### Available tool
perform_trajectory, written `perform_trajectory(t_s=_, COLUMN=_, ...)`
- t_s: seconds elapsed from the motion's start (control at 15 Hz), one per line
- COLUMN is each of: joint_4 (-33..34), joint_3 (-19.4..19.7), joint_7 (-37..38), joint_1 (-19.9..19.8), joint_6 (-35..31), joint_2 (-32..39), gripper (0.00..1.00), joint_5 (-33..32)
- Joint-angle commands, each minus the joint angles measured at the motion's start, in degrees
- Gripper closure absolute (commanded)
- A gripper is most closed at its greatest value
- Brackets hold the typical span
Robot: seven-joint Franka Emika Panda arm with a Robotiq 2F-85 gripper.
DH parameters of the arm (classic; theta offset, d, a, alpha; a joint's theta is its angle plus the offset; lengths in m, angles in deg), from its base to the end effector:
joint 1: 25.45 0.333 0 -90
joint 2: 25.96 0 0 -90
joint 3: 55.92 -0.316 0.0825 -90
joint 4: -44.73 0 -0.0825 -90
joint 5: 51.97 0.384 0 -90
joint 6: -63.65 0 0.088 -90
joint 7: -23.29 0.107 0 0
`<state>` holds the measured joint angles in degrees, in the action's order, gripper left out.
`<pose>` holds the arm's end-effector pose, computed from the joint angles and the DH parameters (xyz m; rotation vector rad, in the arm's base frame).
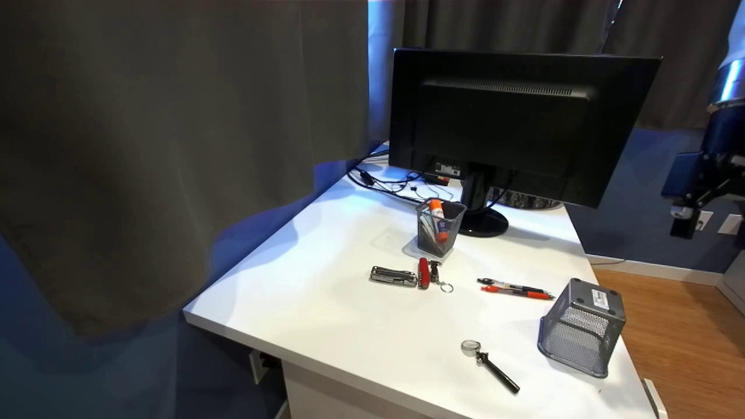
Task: Turn the grey basket at the front of the desk upright.
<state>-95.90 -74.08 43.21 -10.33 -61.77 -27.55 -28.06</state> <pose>0.3687 0.2590 0.2918 -2.9338 0.0773 0.5097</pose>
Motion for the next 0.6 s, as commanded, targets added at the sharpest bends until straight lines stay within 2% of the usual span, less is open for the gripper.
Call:
perform_trajectory(t_s=0.0, joint_4=2.4, joint_3=-0.3, joint_7=5.5, joint_1=1.6, joint_6=-8.7, joint_2=7.3, gripper=0.0, joint_5=2.7)
perform_trajectory(t_s=0.27, joint_4=4.8, joint_3=-0.1, joint_7=5.5, joint_1=2.2, joint_6=-13.2, joint_2=12.9, gripper=0.0, joint_5=6.2)
perform_trajectory(t_s=0.47, joint_4=7.5, joint_3=-0.5, joint_7=3.8, joint_1=1.8, joint_6=-11.8, joint_2=16.5, gripper=0.0, joint_5=9.0)
perform_trajectory(t_s=0.53, joint_4=4.7, joint_3=0.2, joint_7=4.2, joint_1=2.0, joint_6=-12.2, joint_2=13.3, gripper=0.0, joint_5=6.3)
